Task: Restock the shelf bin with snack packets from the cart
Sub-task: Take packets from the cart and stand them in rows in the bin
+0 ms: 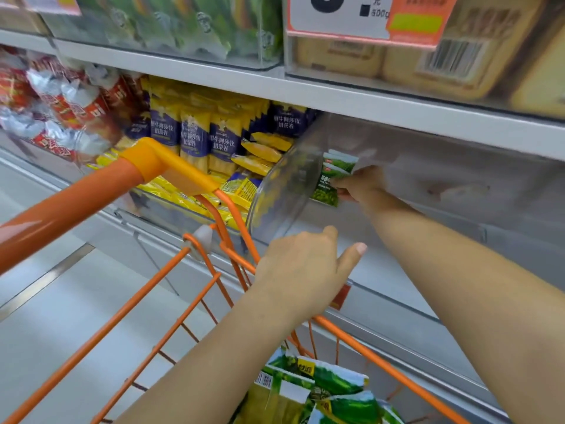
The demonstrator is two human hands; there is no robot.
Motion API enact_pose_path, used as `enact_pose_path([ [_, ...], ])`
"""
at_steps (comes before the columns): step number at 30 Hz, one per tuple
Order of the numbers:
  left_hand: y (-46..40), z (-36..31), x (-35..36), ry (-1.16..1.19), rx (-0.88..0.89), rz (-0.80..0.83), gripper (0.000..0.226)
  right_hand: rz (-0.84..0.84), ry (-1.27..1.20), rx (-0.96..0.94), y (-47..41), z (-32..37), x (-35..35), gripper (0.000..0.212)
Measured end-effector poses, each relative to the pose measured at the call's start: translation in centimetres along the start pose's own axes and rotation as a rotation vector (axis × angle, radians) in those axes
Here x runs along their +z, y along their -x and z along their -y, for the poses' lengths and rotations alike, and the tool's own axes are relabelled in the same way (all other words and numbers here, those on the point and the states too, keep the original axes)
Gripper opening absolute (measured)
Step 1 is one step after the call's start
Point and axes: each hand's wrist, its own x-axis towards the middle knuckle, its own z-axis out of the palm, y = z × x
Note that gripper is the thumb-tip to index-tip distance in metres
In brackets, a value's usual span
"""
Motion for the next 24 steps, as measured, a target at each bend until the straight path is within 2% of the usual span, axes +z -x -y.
enact_pose_path([
  [3,0.5,-0.2,-0.7,0.056,-0.006,-0.027,0.055,-0.01,-0.018,-0.05,2.4,0.2,-2.7,0.053],
  [4,0.6,-0.3,-1.0,0.107,-0.004,-0.066,0.051,-0.003,-0.018,-0.071,3.6,0.6,-3.7,0.052],
  [8,2.8,-0.5,-2.5,0.277,0.111,-0.319,0.035,0.032,0.01,-0.145,11.0,2.0,-6.9,0.025],
  [11,6.3,-0.1,-3.3,0.237,0.135,-0.376,0.029,0.135,0.028,-0.266,17.0,1.0,-8.7,0.026],
  [14,10.1,0.1,-4.5,0.183,0.05,-0.365,0.022,0.261,0.224,-0.404,23.0,-0.9,-10.2,0.021],
  [16,12.8,0.1,-5.4,0.219,-0.025,-0.153,0.014,0.257,0.365,-0.542,26.4,-2.3,-11.0,0.018],
  [17,14.2,0.1,-5.7,0.243,-0.06,0.057,0.013,0.246,0.401,-0.61,27.9,-2.9,-11.4,0.017],
  [19,17.0,-0.3,-5.8,0.135,-0.108,0.476,0.025,0.29,0.434,-0.714,30.7,-3.8,-11.8,0.014],
  [20,18.1,-0.5,-5.5,0.022,-0.129,0.598,0.039,0.319,0.469,-0.744,31.5,-4.3,-11.8,0.011],
  [22,19.6,-0.7,-4.9,-0.15,-0.188,0.643,0.062,0.345,0.548,-0.775,32.3,-5.3,-11.3,0.006],
  [24,19.9,-0.5,-4.4,-0.149,-0.245,0.611,0.07,0.349,0.579,-0.759,32.3,-6.1,-10.7,0.009],
])
